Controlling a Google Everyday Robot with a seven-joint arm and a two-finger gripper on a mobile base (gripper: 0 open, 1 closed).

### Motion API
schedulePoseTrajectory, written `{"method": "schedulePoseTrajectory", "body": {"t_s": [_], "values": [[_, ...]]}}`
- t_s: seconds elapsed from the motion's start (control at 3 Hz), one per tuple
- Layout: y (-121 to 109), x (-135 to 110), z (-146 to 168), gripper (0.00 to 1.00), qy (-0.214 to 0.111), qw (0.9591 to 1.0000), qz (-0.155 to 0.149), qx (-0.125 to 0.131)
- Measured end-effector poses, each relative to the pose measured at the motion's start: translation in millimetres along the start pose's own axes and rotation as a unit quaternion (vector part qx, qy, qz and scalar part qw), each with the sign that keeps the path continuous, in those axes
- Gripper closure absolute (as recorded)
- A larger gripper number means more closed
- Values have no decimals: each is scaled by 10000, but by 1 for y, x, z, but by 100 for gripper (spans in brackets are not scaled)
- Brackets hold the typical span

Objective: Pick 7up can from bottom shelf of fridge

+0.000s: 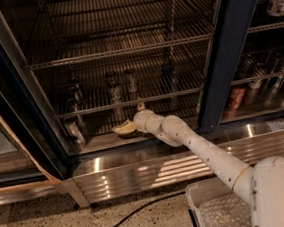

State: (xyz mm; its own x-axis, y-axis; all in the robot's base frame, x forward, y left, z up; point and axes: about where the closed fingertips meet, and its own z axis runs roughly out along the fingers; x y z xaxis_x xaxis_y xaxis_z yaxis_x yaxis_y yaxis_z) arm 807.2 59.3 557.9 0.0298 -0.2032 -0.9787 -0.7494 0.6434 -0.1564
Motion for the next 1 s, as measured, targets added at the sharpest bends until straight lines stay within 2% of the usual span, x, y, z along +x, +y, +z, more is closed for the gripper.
{"method": "schedulePoseTrajectory", "body": {"t_s": [0.33,0.67,1.0], "values": [[-16,-7,15,0,-80,9998,-45,169],[-42,-7,39,0,-55,9993,18,364],[-42,-7,39,0,-57,9993,18,367]]}}
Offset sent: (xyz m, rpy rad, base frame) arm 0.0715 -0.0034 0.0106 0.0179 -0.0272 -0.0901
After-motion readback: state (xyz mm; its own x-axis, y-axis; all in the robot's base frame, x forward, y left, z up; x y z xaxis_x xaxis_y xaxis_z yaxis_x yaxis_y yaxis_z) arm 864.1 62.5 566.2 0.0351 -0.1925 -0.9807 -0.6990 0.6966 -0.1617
